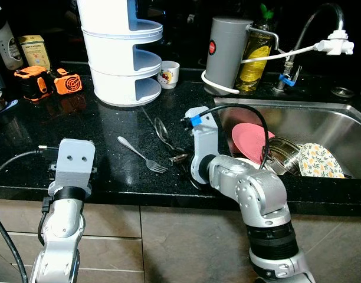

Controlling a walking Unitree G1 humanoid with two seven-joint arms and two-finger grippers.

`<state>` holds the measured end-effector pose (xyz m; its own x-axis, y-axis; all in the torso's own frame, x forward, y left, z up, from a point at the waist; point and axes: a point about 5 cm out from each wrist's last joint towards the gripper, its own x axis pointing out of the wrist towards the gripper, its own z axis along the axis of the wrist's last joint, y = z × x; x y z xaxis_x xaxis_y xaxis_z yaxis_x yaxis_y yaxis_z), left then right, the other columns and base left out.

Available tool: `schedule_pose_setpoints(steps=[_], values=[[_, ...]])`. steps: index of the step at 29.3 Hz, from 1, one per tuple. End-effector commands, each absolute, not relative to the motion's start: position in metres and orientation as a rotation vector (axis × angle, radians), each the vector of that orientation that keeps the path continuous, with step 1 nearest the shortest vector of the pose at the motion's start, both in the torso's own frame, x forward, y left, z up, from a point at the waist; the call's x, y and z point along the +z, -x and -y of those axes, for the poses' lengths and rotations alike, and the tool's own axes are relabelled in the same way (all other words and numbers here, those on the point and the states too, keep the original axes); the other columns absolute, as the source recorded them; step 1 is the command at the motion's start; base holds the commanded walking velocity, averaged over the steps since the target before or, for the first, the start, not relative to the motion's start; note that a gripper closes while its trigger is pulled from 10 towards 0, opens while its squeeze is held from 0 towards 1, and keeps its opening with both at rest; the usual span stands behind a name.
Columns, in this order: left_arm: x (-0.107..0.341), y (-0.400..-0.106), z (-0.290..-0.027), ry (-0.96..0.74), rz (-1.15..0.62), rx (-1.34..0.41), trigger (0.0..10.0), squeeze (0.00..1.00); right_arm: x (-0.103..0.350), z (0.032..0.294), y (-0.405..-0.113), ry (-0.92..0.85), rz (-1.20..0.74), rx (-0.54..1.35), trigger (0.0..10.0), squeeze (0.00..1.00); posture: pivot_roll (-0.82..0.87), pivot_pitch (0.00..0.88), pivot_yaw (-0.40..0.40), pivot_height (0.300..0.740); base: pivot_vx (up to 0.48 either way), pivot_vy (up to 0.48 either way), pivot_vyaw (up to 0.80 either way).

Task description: Kitchen organization

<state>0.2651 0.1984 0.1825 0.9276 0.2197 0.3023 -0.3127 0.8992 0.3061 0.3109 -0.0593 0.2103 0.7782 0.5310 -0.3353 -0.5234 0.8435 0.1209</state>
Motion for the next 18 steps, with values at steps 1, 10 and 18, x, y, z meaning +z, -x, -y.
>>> schedule_pose_setpoints(steps=[1,10,18], values=[[0.182,-0.265,-0.195,-0.345,0.264,0.263,10.0,0.00,0.212,0.062,-0.311,-0.011,-0.333,0.543,10.0,1.00,-0.01,0.000,-0.071,0.740,0.000,0.000,0.00],[0.183,-0.265,-0.194,-0.342,0.266,0.260,10.0,0.00,0.214,0.068,-0.315,0.015,-0.312,0.515,10.0,0.00,-0.01,0.000,-0.070,0.740,0.000,0.000,0.00],[0.183,-0.264,-0.194,-0.342,0.266,0.259,10.0,0.00,0.200,0.077,-0.314,0.206,-0.398,0.473,10.0,0.00,-0.01,0.000,-0.069,0.740,0.000,0.000,0.00]])
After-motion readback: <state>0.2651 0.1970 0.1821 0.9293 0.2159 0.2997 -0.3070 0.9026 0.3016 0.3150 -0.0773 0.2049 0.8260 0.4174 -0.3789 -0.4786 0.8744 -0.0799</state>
